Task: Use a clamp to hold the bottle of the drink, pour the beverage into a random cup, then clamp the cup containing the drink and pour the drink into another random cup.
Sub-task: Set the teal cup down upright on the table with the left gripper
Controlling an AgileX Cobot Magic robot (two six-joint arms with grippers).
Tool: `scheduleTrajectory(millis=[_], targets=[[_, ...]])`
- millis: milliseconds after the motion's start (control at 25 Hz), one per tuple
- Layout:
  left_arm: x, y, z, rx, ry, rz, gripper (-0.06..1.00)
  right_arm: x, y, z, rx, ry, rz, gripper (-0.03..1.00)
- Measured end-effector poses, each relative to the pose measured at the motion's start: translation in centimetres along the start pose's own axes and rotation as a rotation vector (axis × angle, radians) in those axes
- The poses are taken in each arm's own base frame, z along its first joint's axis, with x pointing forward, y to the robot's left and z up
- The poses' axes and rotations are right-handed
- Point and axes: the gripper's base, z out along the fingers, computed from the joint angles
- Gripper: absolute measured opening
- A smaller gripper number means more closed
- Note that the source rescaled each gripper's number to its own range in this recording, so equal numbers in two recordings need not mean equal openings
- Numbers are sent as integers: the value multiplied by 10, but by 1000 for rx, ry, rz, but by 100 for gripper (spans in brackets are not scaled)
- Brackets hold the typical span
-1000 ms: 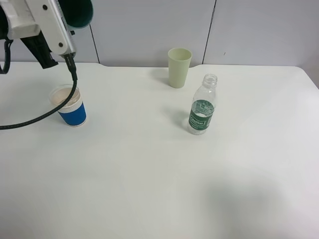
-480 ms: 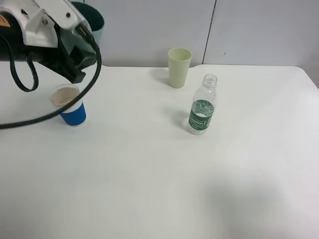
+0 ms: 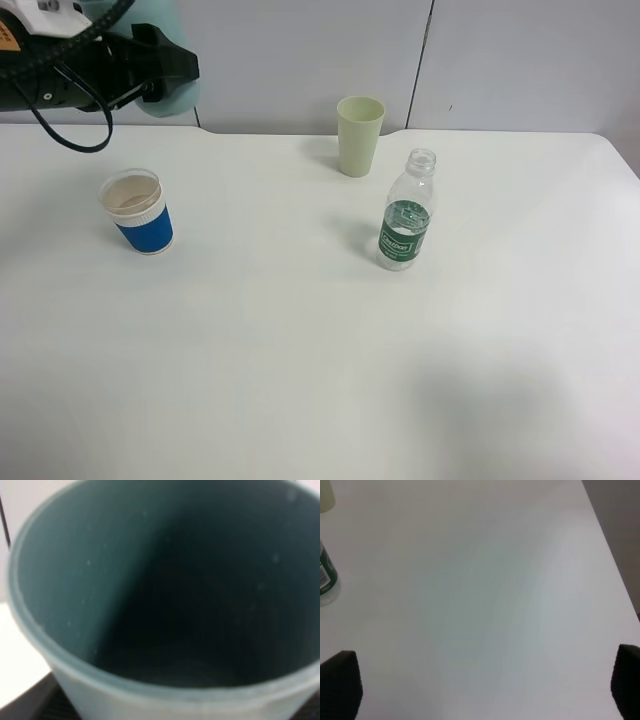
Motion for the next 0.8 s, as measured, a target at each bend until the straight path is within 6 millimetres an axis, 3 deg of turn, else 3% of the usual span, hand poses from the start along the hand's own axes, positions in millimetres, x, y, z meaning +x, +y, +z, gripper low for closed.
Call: scheduleTrajectory(millis=[320, 800], targets=[[22, -5, -1, 117, -124, 60, 1, 0, 0, 0, 0, 0, 0, 100], [68, -7, 35, 146, 13, 52, 1, 0, 0, 0, 0, 0, 0, 100]])
